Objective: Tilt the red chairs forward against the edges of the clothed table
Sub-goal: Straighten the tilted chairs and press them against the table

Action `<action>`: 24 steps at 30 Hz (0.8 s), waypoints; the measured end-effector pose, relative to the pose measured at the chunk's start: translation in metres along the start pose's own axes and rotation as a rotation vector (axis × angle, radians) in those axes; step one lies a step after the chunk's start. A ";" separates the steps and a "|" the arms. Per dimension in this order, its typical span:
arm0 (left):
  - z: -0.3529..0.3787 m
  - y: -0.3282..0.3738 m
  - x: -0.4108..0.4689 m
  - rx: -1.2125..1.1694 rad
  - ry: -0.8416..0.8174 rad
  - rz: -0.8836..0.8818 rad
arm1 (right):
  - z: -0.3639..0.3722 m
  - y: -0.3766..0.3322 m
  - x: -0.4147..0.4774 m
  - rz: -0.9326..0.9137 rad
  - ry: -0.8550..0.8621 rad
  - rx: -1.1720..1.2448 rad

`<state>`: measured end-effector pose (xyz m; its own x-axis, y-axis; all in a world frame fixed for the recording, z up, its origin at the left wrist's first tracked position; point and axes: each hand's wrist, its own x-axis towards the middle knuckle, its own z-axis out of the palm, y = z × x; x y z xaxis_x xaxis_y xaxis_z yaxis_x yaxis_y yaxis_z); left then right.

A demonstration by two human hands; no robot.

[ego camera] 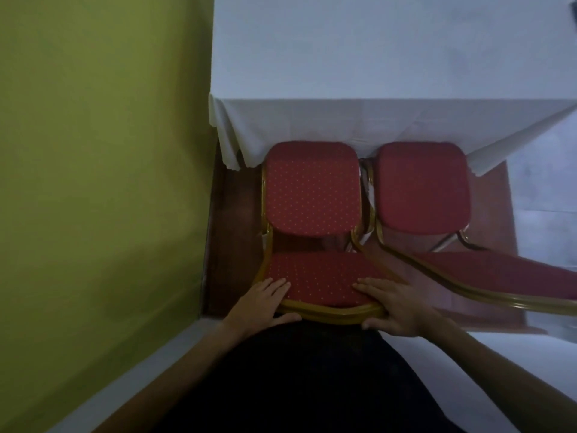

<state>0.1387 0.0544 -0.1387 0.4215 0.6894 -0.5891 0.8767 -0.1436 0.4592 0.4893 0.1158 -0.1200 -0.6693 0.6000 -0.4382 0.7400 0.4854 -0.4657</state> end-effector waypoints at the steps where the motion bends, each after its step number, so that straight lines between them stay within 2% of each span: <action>1: 0.001 0.001 0.002 -0.003 -0.002 0.003 | 0.001 -0.001 -0.001 0.000 0.010 0.006; 10: 0.010 -0.003 0.006 0.003 0.095 0.032 | -0.002 0.001 0.002 0.021 0.012 0.025; 24: -0.013 0.010 0.027 -0.019 0.193 0.046 | -0.019 0.023 0.003 0.029 0.150 -0.041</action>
<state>0.1556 0.0810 -0.1416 0.4071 0.8059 -0.4299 0.8524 -0.1661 0.4959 0.5061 0.1410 -0.1174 -0.6324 0.7009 -0.3298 0.7631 0.4903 -0.4211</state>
